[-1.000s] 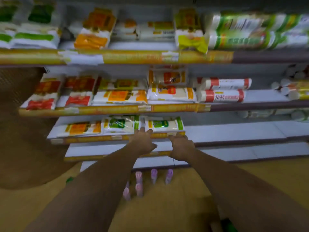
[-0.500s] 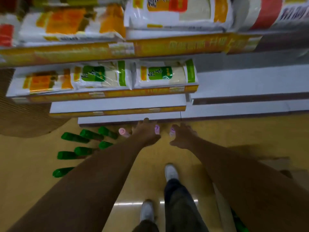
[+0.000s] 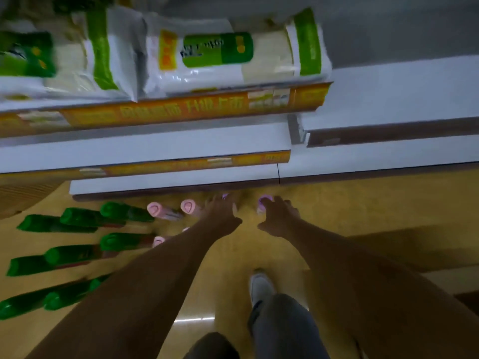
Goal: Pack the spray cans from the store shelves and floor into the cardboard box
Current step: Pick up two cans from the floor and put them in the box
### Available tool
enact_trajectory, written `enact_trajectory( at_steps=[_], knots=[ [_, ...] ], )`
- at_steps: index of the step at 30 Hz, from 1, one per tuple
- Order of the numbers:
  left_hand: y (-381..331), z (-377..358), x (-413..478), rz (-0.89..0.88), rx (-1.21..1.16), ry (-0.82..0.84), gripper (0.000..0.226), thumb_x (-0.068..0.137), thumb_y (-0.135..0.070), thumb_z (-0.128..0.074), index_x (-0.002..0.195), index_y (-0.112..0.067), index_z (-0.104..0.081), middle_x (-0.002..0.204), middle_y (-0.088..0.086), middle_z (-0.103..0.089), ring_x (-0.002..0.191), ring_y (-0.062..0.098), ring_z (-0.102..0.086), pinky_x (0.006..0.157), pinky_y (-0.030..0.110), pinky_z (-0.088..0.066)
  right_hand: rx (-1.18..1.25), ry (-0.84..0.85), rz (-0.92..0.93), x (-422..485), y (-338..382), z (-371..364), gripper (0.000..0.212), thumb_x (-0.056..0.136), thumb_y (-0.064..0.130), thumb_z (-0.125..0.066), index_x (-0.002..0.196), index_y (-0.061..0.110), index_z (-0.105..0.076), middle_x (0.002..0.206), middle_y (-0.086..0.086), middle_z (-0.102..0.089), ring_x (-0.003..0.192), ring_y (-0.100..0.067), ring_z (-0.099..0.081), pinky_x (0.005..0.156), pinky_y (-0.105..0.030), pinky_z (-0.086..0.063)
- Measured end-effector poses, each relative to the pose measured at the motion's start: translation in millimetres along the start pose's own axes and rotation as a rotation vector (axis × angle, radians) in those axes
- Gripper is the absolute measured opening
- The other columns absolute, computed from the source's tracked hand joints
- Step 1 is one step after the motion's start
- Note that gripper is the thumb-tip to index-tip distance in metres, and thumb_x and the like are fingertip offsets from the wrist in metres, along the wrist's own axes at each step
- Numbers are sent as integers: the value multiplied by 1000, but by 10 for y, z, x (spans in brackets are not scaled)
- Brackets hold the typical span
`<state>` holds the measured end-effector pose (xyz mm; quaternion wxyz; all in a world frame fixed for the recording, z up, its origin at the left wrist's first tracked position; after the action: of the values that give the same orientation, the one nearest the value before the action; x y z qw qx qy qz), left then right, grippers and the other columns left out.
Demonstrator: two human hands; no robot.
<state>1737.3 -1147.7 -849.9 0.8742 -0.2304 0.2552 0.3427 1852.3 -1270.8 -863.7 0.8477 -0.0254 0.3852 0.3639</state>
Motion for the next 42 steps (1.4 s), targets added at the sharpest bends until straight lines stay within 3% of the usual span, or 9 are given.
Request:
enact_trajectory(
  at_steps=[3, 8, 12, 16, 21, 27, 34, 39, 42],
  knots=[
    [104, -293, 403, -26, 18, -8, 60, 90, -41, -69, 143, -19, -49, 157, 15, -37, 147, 35, -27, 119, 46, -28, -8, -54, 12, 459, -80, -226, 62, 88, 40, -72, 141, 23, -45, 147, -9, -40, 135, -36, -40, 104, -48, -45],
    [344, -787, 1030, 26, -22, -47, 82, 85, -39, -70, 155, -28, -29, 161, 13, -20, 150, 41, -17, 113, 60, -34, -54, -106, 17, 1099, -134, -565, 77, 89, 40, -71, 154, 27, -31, 159, -14, -22, 144, -40, -28, 110, -51, -39],
    [411, -1046, 1359, 32, -39, -108, 86, 84, -30, -76, 155, -28, -29, 151, 14, -29, 137, 43, -33, 106, 57, -44, -38, -133, 7, 1409, -224, -767, 86, 82, 35, -79, 154, 27, -33, 158, -14, -27, 142, -39, -32, 112, -49, -40],
    [546, -1261, 1550, -29, -24, -166, 70, 87, -16, -68, 151, -16, -40, 146, 21, -40, 129, 42, -47, 107, 48, -46, -35, -195, 2, 1510, -227, -924, 81, 79, 17, -80, 150, 21, -43, 150, -13, -40, 135, -32, -45, 104, -36, -44],
    [506, -1155, 1578, -133, -58, -259, 33, 89, -7, -58, 120, -11, -68, 115, 17, -61, 105, 37, -63, 89, 42, -55, -11, -251, -31, 1531, -231, -901, 58, 77, 5, -80, 131, 18, -64, 131, -10, -63, 118, -27, -63, 92, -35, -57],
    [340, -733, 1179, -180, -39, -240, 33, 87, -9, -59, 119, -12, -67, 110, 16, -57, 100, 36, -61, 76, 35, -46, 1, -280, -11, 1126, -63, -584, 57, 72, 4, -82, 125, 18, -67, 120, -10, -68, 109, -28, -66, 88, -39, -59],
    [-73, 226, 258, -232, -34, -227, 37, 87, -11, -62, 123, -17, -67, 120, 16, -61, 107, 36, -61, 88, 37, -52, 49, -299, 16, 157, 218, 227, 49, 72, 6, -78, 118, 17, -66, 112, -10, -67, 103, -29, -65, 82, -34, -57],
    [-449, 1195, -753, -297, -9, -217, 42, 86, -11, -64, 128, -16, -66, 124, 16, -62, 112, 34, -61, 86, 34, -48, 155, -316, -15, -949, 462, 1036, 58, 81, 7, -75, 136, 16, -59, 127, -9, -65, 118, -27, -62, 93, -33, -53],
    [-668, 1749, -1318, -334, 15, -221, 41, 86, -12, -63, 126, -18, -67, 120, 14, -61, 110, 33, -60, 83, 32, -45, 174, -323, -28, -1601, 597, 1528, 50, 77, 6, -76, 125, 16, -65, 114, -8, -70, 107, -25, -67, 90, -34, -56]
  ],
)
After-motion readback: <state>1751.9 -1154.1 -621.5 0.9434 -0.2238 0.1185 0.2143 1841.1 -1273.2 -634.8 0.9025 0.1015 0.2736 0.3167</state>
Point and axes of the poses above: each hand's wrist, its own x-axis towards the middle knuckle, its own z-axis out of the back of the hand, y = z × x, the point moved 3 cm from there along x, towards the middle knuckle
